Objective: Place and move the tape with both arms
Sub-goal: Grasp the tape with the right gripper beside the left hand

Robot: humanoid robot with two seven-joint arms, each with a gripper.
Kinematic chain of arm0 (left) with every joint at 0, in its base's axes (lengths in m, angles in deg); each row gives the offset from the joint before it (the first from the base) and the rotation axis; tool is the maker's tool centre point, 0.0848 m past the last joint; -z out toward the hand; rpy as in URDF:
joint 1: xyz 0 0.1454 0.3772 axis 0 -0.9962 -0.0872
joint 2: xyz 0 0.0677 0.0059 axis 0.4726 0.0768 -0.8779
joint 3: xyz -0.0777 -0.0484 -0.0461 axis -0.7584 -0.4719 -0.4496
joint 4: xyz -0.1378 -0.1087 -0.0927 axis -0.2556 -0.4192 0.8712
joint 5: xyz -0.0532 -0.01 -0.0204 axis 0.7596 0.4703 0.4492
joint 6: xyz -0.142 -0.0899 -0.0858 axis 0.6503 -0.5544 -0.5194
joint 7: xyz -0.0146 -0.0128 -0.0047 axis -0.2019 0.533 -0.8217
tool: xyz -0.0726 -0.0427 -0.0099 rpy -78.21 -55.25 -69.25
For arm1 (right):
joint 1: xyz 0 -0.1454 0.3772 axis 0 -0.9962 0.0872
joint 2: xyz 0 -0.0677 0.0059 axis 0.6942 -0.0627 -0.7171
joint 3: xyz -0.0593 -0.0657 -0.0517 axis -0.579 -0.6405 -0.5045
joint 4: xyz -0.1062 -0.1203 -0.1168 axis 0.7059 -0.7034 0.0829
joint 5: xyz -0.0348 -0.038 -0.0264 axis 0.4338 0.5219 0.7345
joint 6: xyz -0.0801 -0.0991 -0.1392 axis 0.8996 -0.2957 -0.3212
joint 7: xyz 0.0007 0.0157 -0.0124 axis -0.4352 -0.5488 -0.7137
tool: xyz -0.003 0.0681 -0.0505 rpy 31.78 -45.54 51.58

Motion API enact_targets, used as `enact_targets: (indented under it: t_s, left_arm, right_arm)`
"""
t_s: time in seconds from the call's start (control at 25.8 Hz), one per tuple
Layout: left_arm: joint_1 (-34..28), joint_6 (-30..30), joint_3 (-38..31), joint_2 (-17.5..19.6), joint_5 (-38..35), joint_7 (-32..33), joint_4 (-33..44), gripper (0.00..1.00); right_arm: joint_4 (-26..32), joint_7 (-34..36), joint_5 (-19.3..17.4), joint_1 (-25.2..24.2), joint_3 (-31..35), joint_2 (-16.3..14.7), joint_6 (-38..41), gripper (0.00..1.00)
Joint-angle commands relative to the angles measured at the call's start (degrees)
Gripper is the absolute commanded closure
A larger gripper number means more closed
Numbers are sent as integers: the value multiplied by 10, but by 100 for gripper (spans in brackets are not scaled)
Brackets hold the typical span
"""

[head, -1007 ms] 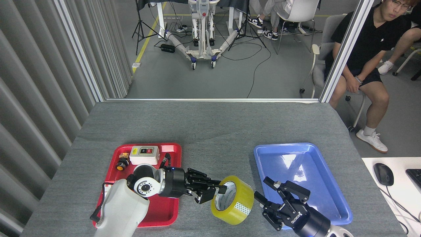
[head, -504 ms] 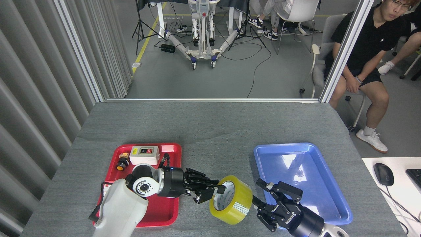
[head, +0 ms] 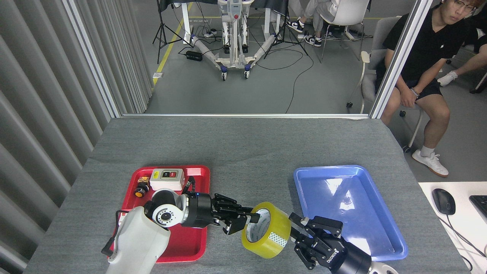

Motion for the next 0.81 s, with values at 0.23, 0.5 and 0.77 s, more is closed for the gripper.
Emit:
enact_targets:
  t_s: [0.23,0.5,0.77]
  left_arm:
    - [2,0,0,1,0,1,-4,84]
    - [2,0,-1,1,0,1,-5,81]
    - [2,0,-22,-1,-9,-1,-7,27]
  right_arm:
    - [0,0,0,-1,0,6,0,77]
    - [0,0,-1,1,2,16,-1,78]
    - [0,0,-1,3,1,32,-1,76]
